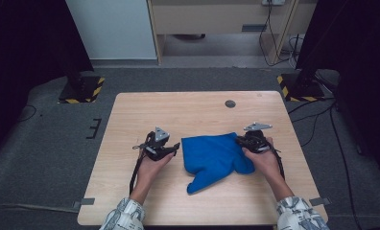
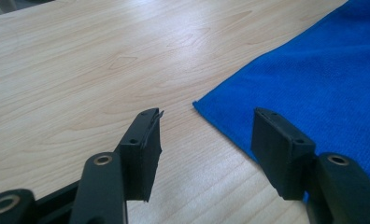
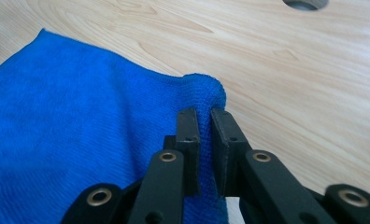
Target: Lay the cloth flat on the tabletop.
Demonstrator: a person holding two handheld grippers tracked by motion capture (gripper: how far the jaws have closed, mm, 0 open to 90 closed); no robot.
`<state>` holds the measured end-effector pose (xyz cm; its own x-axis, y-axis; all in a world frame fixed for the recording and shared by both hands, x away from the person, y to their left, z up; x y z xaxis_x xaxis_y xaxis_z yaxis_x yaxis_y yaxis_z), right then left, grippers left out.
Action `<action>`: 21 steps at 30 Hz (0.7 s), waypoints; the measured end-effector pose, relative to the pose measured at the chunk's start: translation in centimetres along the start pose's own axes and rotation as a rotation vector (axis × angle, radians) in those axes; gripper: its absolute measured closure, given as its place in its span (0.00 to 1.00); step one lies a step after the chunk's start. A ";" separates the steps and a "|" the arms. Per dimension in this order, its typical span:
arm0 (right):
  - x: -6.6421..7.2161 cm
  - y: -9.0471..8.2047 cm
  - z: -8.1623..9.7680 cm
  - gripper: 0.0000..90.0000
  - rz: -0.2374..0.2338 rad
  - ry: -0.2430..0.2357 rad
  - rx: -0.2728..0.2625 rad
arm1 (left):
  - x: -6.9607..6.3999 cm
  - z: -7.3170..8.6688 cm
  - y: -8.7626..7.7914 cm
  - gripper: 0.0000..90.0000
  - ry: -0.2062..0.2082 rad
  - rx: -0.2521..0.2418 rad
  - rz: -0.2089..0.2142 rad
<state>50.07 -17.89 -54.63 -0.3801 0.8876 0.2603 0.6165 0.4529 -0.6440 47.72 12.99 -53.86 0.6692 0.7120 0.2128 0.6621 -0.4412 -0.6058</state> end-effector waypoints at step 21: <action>-2.1 -2.0 -0.6 0.35 0.015 0.039 -0.066 | -0.8 -1.5 6.1 0.37 0.033 0.113 0.021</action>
<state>50.05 -20.58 -53.42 -0.3441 0.8965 0.2792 0.6669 0.4427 -0.5994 51.73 8.89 -56.57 0.6946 0.6840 0.2230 0.6066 -0.3901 -0.6928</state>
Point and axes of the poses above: each handheld gripper's, and its own axes: y roughly forward along the jaws, z roughly out of its underside, x roughly to its left, the point moved 6 cm from there along y, roughly forward along the jaws, and after that the axes turned 15 degrees about y, right-handed, at the moved point
